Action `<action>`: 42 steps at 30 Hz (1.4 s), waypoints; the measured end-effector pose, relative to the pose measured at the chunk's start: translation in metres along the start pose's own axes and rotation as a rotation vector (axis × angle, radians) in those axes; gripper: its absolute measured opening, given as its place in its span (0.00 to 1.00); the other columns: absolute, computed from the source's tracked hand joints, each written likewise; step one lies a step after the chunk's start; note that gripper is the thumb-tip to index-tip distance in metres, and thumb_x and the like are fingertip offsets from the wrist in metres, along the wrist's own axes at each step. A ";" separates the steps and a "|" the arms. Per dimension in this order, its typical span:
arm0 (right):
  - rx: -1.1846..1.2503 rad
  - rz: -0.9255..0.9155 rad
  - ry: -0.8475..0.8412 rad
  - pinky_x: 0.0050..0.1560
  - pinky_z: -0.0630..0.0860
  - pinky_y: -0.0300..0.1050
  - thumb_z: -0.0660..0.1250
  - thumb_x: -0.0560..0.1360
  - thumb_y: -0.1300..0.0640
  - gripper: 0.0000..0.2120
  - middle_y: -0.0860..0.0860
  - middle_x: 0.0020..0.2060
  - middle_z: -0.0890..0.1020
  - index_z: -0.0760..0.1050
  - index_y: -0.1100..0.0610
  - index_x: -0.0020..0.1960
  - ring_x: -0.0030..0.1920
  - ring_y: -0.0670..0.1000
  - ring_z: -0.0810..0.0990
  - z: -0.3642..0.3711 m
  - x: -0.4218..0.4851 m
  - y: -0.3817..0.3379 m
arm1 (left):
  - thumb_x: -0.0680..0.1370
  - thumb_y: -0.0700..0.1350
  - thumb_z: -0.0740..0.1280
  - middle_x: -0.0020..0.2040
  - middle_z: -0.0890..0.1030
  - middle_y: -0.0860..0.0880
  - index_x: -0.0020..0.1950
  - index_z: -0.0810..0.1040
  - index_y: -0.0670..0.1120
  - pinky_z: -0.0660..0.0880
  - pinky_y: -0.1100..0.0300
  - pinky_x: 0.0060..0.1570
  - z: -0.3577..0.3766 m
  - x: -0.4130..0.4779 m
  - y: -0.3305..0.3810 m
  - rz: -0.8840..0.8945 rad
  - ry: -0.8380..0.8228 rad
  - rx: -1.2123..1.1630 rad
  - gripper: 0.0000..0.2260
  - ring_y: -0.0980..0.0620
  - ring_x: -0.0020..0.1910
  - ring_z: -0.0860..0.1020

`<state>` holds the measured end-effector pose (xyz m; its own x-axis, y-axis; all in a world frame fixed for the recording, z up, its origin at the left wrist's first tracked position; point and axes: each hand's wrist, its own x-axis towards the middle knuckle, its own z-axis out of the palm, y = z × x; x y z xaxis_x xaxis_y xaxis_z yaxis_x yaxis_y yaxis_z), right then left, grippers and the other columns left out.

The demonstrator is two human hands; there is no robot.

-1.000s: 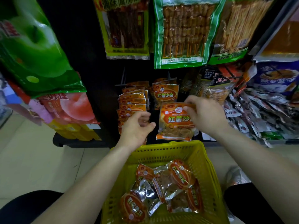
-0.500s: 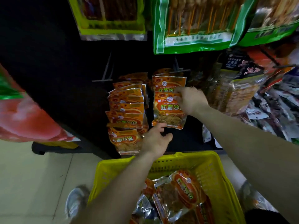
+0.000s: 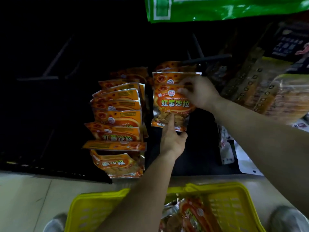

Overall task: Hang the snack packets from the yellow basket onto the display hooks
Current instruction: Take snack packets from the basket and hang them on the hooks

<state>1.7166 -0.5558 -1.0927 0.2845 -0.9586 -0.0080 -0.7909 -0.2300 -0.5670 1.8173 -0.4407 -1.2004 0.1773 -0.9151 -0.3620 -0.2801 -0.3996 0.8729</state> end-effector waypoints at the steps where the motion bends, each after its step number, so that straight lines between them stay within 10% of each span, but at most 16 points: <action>1: -0.004 -0.010 0.052 0.60 0.77 0.51 0.70 0.77 0.50 0.14 0.52 0.61 0.81 0.78 0.50 0.62 0.61 0.54 0.79 0.001 0.000 0.001 | 0.80 0.46 0.68 0.79 0.59 0.55 0.79 0.50 0.67 0.65 0.58 0.65 0.001 0.003 -0.001 -0.003 0.004 -0.007 0.36 0.49 0.76 0.64; 7: -0.067 -0.201 0.357 0.61 0.71 0.51 0.67 0.75 0.59 0.14 0.53 0.58 0.79 0.79 0.52 0.60 0.60 0.58 0.73 0.003 -0.019 -0.002 | 0.81 0.47 0.67 0.76 0.59 0.52 0.78 0.48 0.69 0.66 0.57 0.66 0.001 0.014 -0.004 -0.015 0.005 0.028 0.36 0.47 0.73 0.66; 13: 0.178 0.054 0.162 0.37 0.70 0.31 0.64 0.77 0.59 0.06 0.48 0.45 0.83 0.77 0.49 0.48 0.46 0.49 0.82 0.021 -0.040 -0.005 | 0.81 0.44 0.66 0.77 0.64 0.54 0.80 0.52 0.65 0.66 0.58 0.67 -0.003 0.014 -0.008 0.022 -0.024 -0.017 0.35 0.50 0.74 0.67; 20: 0.233 0.320 -0.064 0.54 0.73 0.46 0.63 0.79 0.51 0.32 0.57 0.62 0.77 0.53 0.48 0.79 0.61 0.60 0.77 0.064 -0.065 0.023 | 0.81 0.40 0.65 0.78 0.64 0.52 0.80 0.56 0.61 0.68 0.51 0.72 -0.013 0.008 -0.013 0.049 0.048 -0.050 0.33 0.51 0.74 0.67; 42: 0.332 0.279 -0.041 0.63 0.74 0.52 0.63 0.80 0.51 0.30 0.55 0.67 0.73 0.54 0.46 0.78 0.64 0.58 0.76 0.053 -0.095 -0.001 | 0.80 0.46 0.66 0.78 0.64 0.54 0.78 0.57 0.65 0.69 0.48 0.71 -0.033 -0.037 -0.014 0.024 0.017 0.053 0.31 0.49 0.74 0.67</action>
<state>1.7191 -0.4559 -1.1354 0.1109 -0.9675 -0.2271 -0.6253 0.1097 -0.7726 1.8461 -0.3994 -1.1881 0.1852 -0.9238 -0.3350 -0.3339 -0.3797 0.8627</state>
